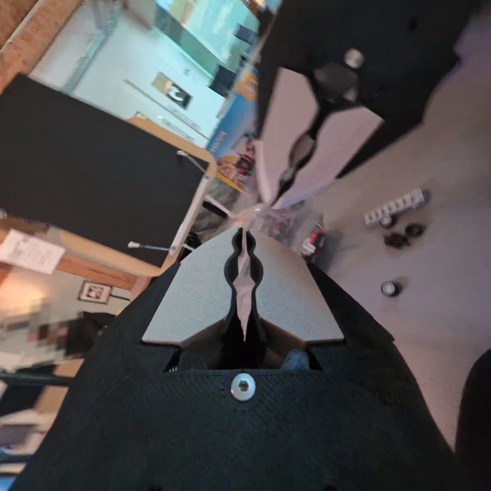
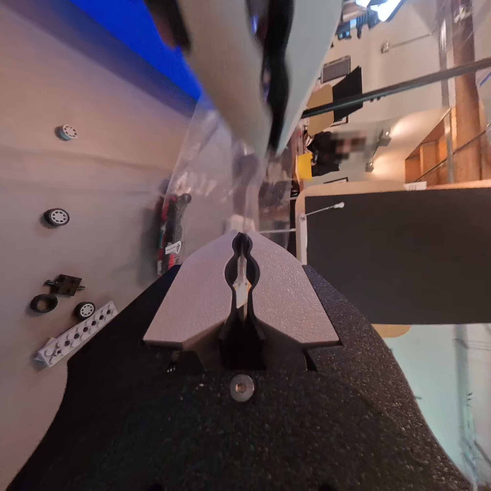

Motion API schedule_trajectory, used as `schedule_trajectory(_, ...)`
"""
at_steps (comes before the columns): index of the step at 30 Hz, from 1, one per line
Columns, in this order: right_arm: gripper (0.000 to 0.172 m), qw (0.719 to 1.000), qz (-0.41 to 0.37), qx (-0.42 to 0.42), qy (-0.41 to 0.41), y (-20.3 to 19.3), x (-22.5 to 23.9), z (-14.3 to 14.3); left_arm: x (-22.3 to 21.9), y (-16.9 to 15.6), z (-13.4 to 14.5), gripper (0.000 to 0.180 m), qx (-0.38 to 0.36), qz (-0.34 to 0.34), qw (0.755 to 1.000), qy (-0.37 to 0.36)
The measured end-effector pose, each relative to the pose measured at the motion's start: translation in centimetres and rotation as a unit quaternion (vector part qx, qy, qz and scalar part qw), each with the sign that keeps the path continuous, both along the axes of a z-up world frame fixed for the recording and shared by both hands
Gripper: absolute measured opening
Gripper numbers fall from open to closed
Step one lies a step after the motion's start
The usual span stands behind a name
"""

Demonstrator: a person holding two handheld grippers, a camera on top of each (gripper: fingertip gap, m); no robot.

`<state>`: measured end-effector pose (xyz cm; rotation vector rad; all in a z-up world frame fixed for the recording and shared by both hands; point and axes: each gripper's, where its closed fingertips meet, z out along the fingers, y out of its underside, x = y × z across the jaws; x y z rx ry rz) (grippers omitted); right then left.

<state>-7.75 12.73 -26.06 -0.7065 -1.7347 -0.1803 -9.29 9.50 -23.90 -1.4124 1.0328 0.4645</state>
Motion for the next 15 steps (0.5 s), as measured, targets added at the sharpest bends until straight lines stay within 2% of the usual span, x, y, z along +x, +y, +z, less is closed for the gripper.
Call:
schedule_trajectory(2,0.0,1.0,-0.02,-0.021,0.006,1.1,0.5,0.3,-2.1,-1.7,2.8,0.016,0.013,0.012,0.99,-0.136)
schedule_trajectory(3,0.0,0.999,-0.024,-0.029,0.014,1.6,0.7,0.4,-2.9,-2.9,3.4,0.026,-0.007,0.005,0.978,-0.208)
schedule_trajectory(5,0.0,0.998,-0.027,-0.049,0.028,2.2,1.0,0.4,-3.4,-5.1,2.4,0.034,-0.089,0.004,0.945,-0.316)
schedule_trajectory(6,0.0,0.997,-0.028,-0.059,0.035,2.4,1.1,0.3,-3.4,-5.7,0.7,0.034,-0.138,0.025,0.929,-0.342)
schedule_trajectory(8,0.0,0.996,-0.03,-0.074,0.048,2.6,1.2,0.2,-3.9,-5.7,-4.8,0.035,-0.229,0.11,0.906,-0.339)
schedule_trajectory(11,0.0,0.994,-0.029,-0.09,0.063,2.6,1.3,0.1,-4.9,-5.1,-13.3,0.035,-0.336,0.226,0.865,-0.297)
schedule_trajectory(13,0.0,0.994,-0.025,-0.09,0.063,2.3,1.4,-0.1,-5.0,-4.4,-16.4,0.033,-0.368,0.251,0.849,-0.285)
schedule_trajectory(15,0.001,0.994,-0.024,-0.088,0.06,2.2,1.6,-0.2,-5.3,-4.1,-17.4,0.031,-0.4,0.272,0.829,-0.28)
